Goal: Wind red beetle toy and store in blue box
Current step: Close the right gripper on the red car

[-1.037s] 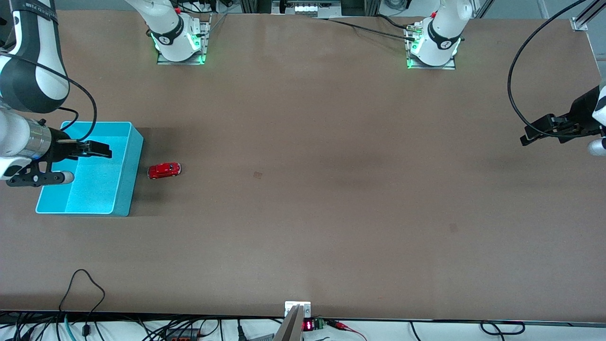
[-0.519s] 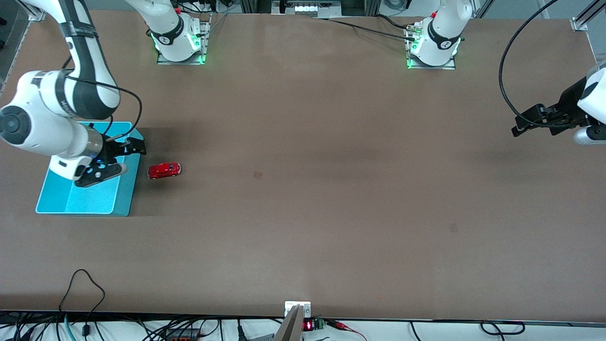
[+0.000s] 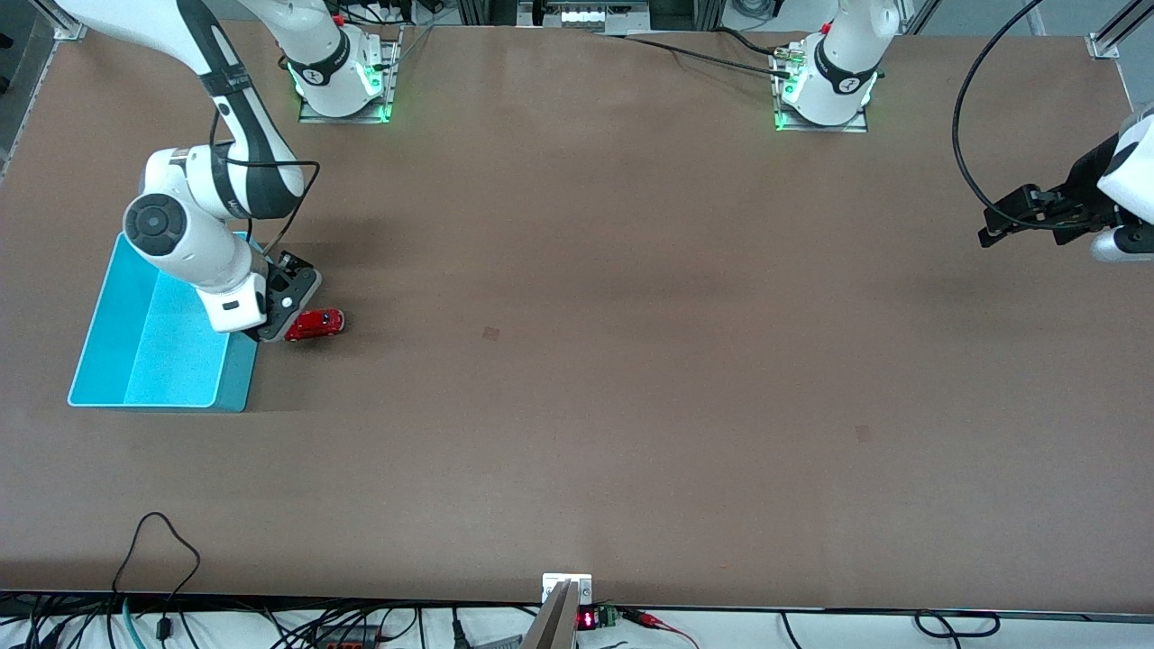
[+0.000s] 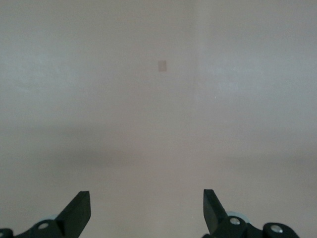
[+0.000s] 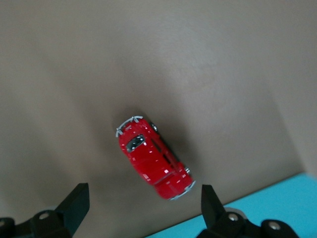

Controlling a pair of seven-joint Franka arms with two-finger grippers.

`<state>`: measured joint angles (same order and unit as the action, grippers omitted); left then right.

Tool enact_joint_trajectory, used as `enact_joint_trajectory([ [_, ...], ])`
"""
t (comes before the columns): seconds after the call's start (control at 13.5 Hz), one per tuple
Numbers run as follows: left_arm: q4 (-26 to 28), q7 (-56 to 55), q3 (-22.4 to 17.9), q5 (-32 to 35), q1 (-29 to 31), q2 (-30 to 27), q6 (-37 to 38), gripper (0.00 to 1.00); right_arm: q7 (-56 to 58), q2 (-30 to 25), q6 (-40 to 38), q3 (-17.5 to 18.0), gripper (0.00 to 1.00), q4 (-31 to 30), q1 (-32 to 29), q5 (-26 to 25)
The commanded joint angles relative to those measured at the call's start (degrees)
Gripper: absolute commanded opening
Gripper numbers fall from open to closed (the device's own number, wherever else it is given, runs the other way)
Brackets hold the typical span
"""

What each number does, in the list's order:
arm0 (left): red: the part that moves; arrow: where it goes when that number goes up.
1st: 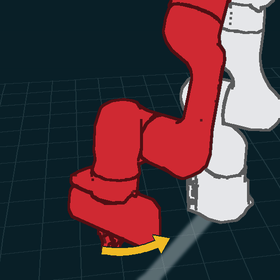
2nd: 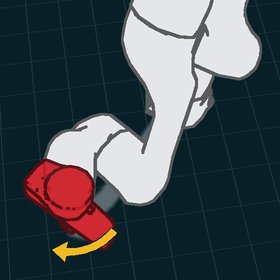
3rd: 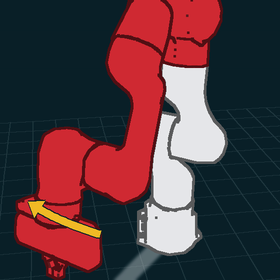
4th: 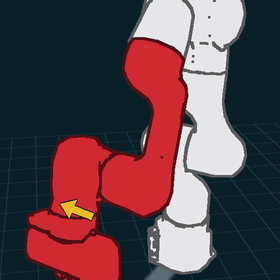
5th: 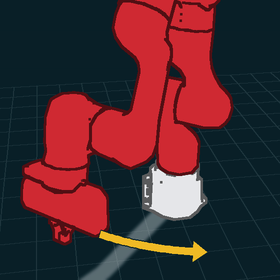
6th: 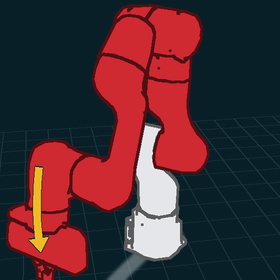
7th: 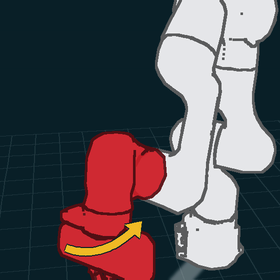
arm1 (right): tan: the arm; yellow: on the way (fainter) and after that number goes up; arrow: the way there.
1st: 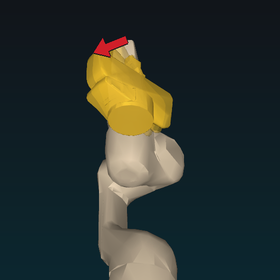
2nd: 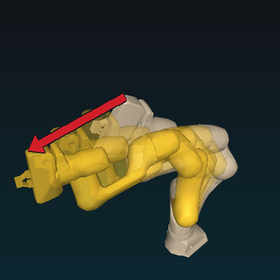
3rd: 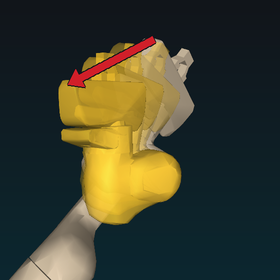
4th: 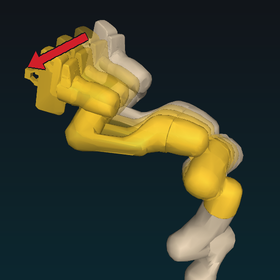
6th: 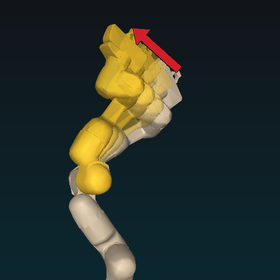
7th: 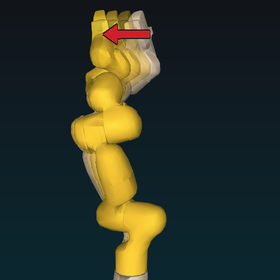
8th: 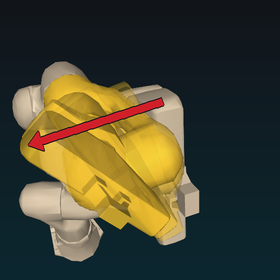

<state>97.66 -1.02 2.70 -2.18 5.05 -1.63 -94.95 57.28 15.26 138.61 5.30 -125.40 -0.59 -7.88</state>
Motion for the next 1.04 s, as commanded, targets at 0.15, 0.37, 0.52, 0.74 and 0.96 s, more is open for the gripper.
enact_joint_trajectory([
  [0.15, 0.77, 1.11, 0.37, 0.86, 0.49, -1.18, 0.99, 1.0, 17.41, 5.21, 9.03, 1.29, 1.0, -0.1, -1.52, -2.05],
  [0.37, 0.69, 0.85, 0.46, 0.77, 0.49, -1.09, 0.38, 1.0, 17.87, 7.33, 10.89, 1.29, 1.0, -0.54, -1.34, -2.05],
  [0.52, 0.95, 0.67, 0.46, 0.77, 0.49, -1.18, 0.03, 1.0, 17.87, 7.33, 12.47, 1.29, 1.0, -2.47, -1.43, -1.96],
  [0.74, 0.86, 0.76, 0.28, 0.86, 0.58, -1.09, 0.11, 1.0, 17.87, 7.42, 13.09, 1.29, 1.0, -3.62, -1.52, -1.87],
  [0.96, 0.69, 0.76, 0.46, 0.95, 0.49, -1.09, 0.03, 1.0, 18.13, 7.42, 13.09, 1.29, 0.63, -3.62, -1.78, -1.96],
])
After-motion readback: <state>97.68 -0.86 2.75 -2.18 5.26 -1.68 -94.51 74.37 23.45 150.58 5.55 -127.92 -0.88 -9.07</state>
